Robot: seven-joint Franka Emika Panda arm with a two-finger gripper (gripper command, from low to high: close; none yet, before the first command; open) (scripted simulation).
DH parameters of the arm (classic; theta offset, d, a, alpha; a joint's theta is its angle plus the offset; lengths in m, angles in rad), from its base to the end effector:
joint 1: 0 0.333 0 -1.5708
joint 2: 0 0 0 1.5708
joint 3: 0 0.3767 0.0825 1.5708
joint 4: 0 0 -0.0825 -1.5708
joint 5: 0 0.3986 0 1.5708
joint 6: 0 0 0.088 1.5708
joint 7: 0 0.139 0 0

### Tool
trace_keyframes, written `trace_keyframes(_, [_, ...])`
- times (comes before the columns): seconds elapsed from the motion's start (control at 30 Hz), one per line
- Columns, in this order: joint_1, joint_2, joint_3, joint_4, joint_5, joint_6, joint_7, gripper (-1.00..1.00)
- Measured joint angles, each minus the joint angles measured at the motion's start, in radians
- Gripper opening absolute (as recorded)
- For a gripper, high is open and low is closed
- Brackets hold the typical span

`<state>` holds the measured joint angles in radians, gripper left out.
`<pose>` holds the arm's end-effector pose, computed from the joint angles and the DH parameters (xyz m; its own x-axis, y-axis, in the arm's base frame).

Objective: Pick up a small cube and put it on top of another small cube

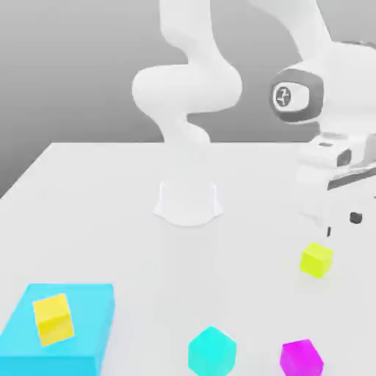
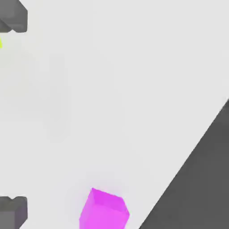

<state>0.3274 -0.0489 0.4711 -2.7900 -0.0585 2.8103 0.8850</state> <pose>0.2737 0.2810 0.2437 0.9968 -0.0322 0.0738 -0.0308 -0.9993 -0.0197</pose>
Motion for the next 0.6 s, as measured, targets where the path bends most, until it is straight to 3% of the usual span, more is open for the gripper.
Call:
trace_keyframes(0.07, [0.041,0.064,0.02,-0.035,-0.003,0.046,0.006,0.0])
trace_keyframes(0.2, [0.071,0.158,-0.039,-0.029,-0.114,0.113,0.09,0.0])
trace_keyframes(0.47, [0.289,0.329,-0.315,0.012,-0.358,0.239,0.273,0.0])
trace_keyframes(0.5, [0.315,0.345,-0.346,0.016,-0.374,0.252,0.285,-1.0])
trace_keyframes(0.6, [0.315,0.345,-0.346,0.016,-0.375,0.252,0.286,-1.0])
